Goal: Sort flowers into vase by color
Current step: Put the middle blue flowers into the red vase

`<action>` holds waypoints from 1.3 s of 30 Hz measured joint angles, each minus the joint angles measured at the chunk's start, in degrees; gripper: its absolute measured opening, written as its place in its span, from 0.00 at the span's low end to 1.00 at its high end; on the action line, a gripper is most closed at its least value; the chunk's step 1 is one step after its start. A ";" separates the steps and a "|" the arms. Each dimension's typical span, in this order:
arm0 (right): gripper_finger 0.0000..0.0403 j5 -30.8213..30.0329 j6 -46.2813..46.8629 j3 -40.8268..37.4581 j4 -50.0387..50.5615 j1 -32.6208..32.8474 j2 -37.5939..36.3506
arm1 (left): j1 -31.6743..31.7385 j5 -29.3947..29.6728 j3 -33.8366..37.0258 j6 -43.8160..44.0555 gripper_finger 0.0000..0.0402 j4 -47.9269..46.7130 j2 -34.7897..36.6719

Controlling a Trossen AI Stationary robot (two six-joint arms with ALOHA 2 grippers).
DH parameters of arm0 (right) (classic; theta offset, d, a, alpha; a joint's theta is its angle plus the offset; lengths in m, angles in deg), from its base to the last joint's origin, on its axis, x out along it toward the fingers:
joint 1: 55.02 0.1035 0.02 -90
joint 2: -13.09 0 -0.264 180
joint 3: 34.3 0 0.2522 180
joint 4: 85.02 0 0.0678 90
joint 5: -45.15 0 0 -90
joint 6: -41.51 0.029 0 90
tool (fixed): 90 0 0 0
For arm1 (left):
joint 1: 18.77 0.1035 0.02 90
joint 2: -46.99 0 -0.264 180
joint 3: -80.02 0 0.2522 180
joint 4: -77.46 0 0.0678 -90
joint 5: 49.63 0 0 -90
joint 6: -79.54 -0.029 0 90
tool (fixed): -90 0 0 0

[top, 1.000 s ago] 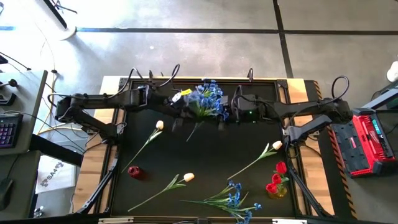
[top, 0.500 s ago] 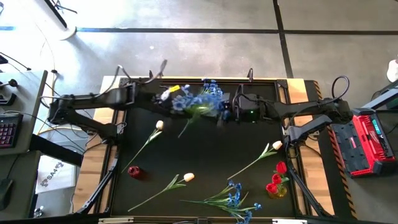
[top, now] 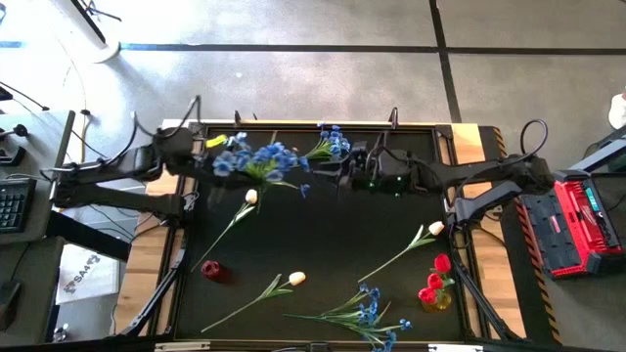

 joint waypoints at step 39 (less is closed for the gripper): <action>0.50 -13.31 -8.66 -1.03 2.50 4.76 4.77 | -27.50 4.68 11.22 -9.72 0.00 0.38 25.77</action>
